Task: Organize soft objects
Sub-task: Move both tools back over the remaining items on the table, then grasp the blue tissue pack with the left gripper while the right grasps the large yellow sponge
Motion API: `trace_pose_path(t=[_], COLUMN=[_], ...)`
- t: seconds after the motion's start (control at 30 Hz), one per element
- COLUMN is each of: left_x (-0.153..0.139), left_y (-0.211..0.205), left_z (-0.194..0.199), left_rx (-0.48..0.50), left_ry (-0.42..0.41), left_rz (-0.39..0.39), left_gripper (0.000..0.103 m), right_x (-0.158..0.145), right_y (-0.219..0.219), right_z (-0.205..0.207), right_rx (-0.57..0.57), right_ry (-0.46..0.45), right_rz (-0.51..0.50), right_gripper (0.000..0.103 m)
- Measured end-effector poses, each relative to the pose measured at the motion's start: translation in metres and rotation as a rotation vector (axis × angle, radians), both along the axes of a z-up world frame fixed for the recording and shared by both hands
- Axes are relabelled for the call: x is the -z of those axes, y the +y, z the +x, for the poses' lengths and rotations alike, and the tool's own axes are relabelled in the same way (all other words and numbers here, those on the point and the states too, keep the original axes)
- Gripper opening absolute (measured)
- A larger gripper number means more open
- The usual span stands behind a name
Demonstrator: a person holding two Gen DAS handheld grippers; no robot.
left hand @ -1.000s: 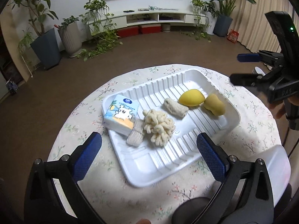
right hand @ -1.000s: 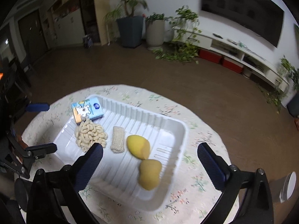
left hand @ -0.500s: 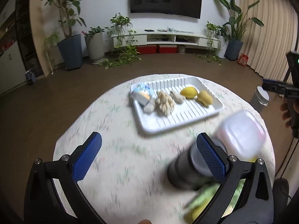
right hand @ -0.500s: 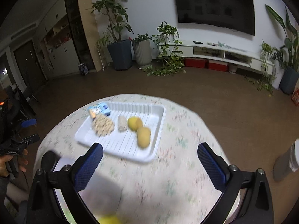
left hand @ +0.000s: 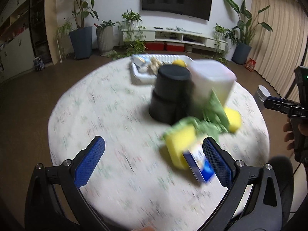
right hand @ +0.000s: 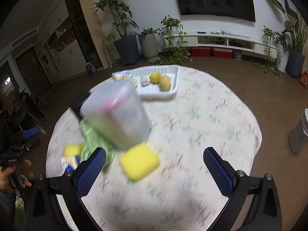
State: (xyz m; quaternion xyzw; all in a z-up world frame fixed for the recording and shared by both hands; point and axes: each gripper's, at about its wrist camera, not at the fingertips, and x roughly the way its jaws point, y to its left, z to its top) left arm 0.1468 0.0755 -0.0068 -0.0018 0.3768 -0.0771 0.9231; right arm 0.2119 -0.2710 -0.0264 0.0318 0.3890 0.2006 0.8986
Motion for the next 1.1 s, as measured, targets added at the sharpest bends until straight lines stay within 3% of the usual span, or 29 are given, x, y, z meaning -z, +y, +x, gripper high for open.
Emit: trace_pose_path(t=[0.5,0.77,1.1], left_x=[0.027,0.038,0.05], left_y=[-0.041,-0.069,-0.076], left_z=[-0.077,-0.077,-0.046], left_rx=[0.027,0.029,-0.063], left_ry=[0.026,0.021,0.022], left_rz=[-0.052,-0.022,-0.002], left_gripper=[0.103,0.103,0.103], right_x=[0.035,0.042,0.045], right_y=[0.035,0.051,0.053], right_z=[-0.106,-0.129,-0.122], right_rx=[-0.027,-0.035,-0.031], right_ry=[0.045,0.015,-0.003], right_rz=[-0.019,-0.023,-0.045], right_gripper=[0.103,0.103,0.103])
